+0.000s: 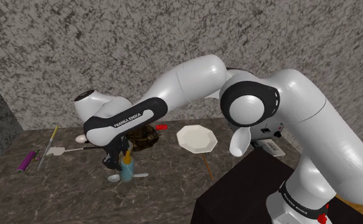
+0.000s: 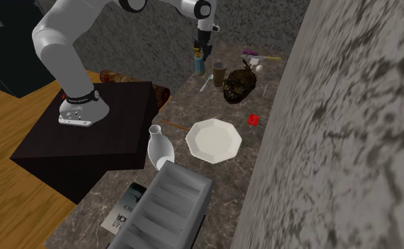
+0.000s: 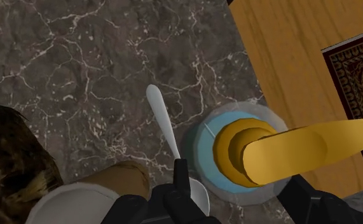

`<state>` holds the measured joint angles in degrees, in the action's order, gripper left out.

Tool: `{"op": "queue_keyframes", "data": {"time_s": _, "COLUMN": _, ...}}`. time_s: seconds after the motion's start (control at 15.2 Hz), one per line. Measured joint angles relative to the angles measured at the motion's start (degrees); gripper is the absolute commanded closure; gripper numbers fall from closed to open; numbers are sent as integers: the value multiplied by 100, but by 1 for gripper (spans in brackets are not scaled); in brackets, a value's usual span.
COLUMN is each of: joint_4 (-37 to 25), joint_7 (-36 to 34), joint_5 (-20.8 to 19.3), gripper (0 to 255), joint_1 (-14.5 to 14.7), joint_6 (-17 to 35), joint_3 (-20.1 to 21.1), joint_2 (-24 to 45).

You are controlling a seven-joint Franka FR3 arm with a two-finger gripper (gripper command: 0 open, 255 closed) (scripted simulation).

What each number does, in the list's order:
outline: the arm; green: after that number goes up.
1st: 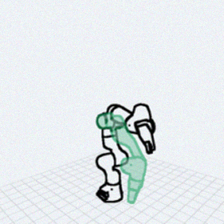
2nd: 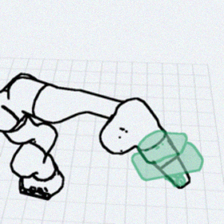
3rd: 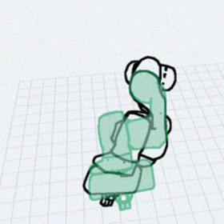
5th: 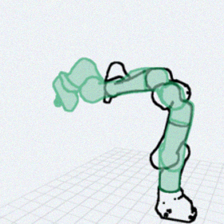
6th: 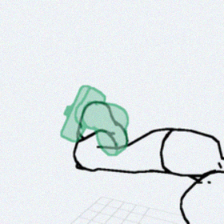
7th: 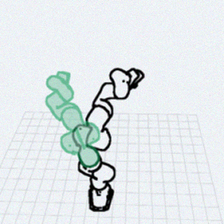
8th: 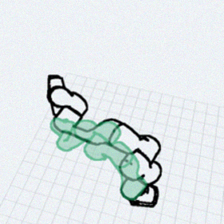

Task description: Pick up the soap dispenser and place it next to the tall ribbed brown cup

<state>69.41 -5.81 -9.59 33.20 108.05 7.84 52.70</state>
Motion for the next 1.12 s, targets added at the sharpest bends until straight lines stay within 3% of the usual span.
{"op": "queue_keyframes", "data": {"time_s": 1.12, "joint_4": -99, "joint_7": -32, "joint_5": -50, "gripper": 255, "joint_1": 26, "joint_6": 470, "joint_3": -47, "joint_2": 568}}
